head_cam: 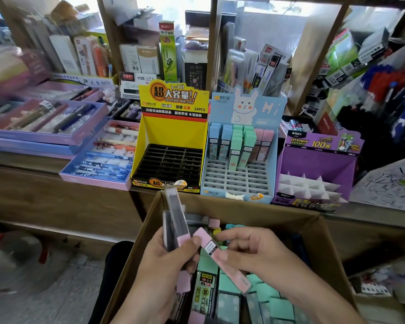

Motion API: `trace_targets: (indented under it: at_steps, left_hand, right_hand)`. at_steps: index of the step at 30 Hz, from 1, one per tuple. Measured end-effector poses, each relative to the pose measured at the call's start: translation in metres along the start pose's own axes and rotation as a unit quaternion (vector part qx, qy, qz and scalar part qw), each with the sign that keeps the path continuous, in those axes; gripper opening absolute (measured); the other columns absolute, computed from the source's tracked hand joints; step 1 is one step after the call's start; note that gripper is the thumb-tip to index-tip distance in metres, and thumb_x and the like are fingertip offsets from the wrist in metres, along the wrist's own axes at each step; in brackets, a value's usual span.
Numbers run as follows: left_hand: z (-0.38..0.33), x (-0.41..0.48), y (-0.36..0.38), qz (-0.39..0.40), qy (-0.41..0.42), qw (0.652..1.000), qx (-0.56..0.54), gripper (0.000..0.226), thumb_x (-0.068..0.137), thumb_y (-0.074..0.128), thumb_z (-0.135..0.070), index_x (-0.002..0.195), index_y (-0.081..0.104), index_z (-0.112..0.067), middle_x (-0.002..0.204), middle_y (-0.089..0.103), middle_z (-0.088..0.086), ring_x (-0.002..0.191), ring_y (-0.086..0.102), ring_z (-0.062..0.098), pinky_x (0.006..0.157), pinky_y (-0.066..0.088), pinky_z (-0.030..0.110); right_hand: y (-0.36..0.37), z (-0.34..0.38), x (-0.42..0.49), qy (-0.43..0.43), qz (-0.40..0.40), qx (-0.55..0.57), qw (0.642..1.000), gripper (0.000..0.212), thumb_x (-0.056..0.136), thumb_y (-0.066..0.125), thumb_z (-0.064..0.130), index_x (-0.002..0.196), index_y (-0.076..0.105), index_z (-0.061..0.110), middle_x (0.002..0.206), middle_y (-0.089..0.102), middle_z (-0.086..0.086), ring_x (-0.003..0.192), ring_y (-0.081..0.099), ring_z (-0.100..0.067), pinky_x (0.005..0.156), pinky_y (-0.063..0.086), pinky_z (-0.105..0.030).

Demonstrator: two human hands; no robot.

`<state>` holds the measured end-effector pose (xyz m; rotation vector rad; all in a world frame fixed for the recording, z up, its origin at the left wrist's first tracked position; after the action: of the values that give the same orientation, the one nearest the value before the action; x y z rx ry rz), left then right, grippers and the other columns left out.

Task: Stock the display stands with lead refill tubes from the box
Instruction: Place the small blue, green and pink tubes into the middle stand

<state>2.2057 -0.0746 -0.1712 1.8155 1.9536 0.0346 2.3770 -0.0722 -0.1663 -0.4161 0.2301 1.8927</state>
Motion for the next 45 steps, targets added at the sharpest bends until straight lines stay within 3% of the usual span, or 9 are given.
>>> trace_targets:
  at_steps: [3, 8, 15, 19, 25, 31, 36, 40, 45]
  left_hand:
    - [0.003, -0.001, 0.009, 0.019, -0.013, 1.0, 0.013, 0.027, 0.084, 0.074, 0.003, 0.107, 0.06, 0.005, 0.066, 0.057, 0.019, 0.054, 0.054, 0.019, 0.046, 0.045, 0.026]
    - [0.001, -0.005, 0.017, 0.032, -0.024, 0.999, 0.024, 0.043, 0.075, 0.079, -0.008, 0.112, 0.06, 0.005, 0.069, 0.055, 0.02, 0.055, 0.054, 0.021, 0.045, 0.043, 0.028]
    - [-0.002, -0.01, 0.023, 0.045, -0.037, 0.998, 0.035, 0.022, 0.093, 0.061, 0.004, 0.115, 0.057, 0.006, 0.072, 0.057, 0.019, 0.051, 0.05, 0.022, 0.042, 0.041, 0.03]
    - [-0.005, -0.016, 0.027, 0.053, -0.035, 0.997, 0.035, 0.019, 0.095, 0.058, 0.003, 0.113, 0.057, 0.009, 0.069, 0.057, 0.019, 0.05, 0.048, 0.025, 0.04, 0.041, 0.028]
    - [-0.001, -0.008, 0.016, 0.006, -0.045, 0.999, 0.021, 0.017, 0.095, 0.059, -0.001, 0.111, 0.065, -0.003, 0.068, 0.062, 0.02, 0.049, 0.052, 0.028, 0.041, 0.042, 0.03]
    - [0.008, -0.004, 0.005, -0.018, -0.068, 0.998, 0.006, 0.017, 0.09, 0.068, -0.008, 0.107, 0.072, -0.01, 0.074, 0.069, 0.021, 0.061, 0.059, 0.032, 0.057, 0.046, 0.037]
    - [0.006, -0.007, 0.006, -0.029, -0.076, 0.997, 0.007, 0.018, 0.09, 0.069, -0.008, 0.108, 0.071, -0.008, 0.075, 0.069, 0.022, 0.058, 0.06, 0.031, 0.048, 0.048, 0.032]
    - [-0.001, -0.009, 0.007, -0.037, -0.073, 0.996, 0.017, 0.015, 0.09, 0.068, -0.006, 0.104, 0.072, -0.008, 0.075, 0.07, 0.023, 0.05, 0.063, 0.024, 0.04, 0.051, 0.024]
    - [-0.004, -0.01, 0.008, -0.044, -0.073, 0.996, 0.017, 0.014, 0.09, 0.068, -0.006, 0.104, 0.072, -0.008, 0.071, 0.07, 0.018, 0.048, 0.062, 0.023, 0.041, 0.051, 0.023]
  right_hand:
    - [0.012, 0.007, 0.002, -0.014, 0.03, -0.021, 0.999, 0.021, 0.092, 0.075, 0.027, 0.112, 0.079, 0.033, 0.101, 0.079, -0.005, 0.089, 0.07, -0.01, 0.08, 0.054, -0.029]
    - [0.001, 0.007, 0.002, -0.018, -0.014, -0.028, 0.999, 0.014, 0.09, 0.078, 0.025, 0.103, 0.08, 0.029, 0.099, 0.079, -0.008, 0.089, 0.072, -0.016, 0.084, 0.056, -0.034]
    - [-0.044, 0.035, -0.004, -0.098, -0.099, -0.009, 0.99, 0.023, 0.091, 0.072, 0.0, 0.103, 0.067, 0.019, 0.092, 0.077, -0.014, 0.079, 0.072, -0.024, 0.074, 0.061, -0.036]
    - [-0.071, 0.069, -0.011, -0.166, -0.154, -0.078, 0.971, 0.021, 0.097, 0.069, 0.009, 0.094, 0.071, 0.03, 0.092, 0.078, -0.008, 0.084, 0.076, -0.024, 0.072, 0.065, -0.036]
    - [-0.103, 0.116, -0.014, -0.232, -0.216, -0.171, 0.933, 0.009, 0.1, 0.066, 0.019, 0.1, 0.075, 0.02, 0.086, 0.078, 0.0, 0.079, 0.076, -0.014, 0.072, 0.063, -0.028]
    - [-0.127, 0.166, -0.01, -0.277, -0.272, -0.285, 0.876, 0.006, 0.096, 0.072, 0.02, 0.097, 0.078, 0.02, 0.087, 0.071, 0.001, 0.075, 0.062, -0.005, 0.068, 0.051, -0.016]
    - [-0.148, 0.197, 0.009, -0.283, -0.293, -0.324, 0.854, 0.002, 0.091, 0.078, 0.015, 0.092, 0.078, 0.016, 0.08, 0.07, -0.007, 0.07, 0.058, -0.018, 0.066, 0.053, -0.034]
    - [-0.159, 0.214, 0.024, -0.273, -0.306, -0.402, 0.819, 0.005, 0.088, 0.081, 0.018, 0.09, 0.078, 0.022, 0.076, 0.069, 0.01, 0.064, 0.056, -0.003, 0.062, 0.044, -0.01]
    - [-0.16, 0.22, 0.04, -0.241, -0.301, -0.485, 0.785, 0.005, 0.088, 0.081, 0.021, 0.092, 0.081, 0.02, 0.078, 0.068, 0.015, 0.073, 0.059, 0.004, 0.063, 0.039, 0.0]
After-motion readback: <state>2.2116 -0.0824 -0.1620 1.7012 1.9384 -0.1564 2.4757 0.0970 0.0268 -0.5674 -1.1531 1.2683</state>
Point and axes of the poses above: each hand's wrist, its own x-axis towards the middle knuckle, its own y-axis out of the palm, z = x × y, the point moved 10 cm from there along x, towards the middle knuckle
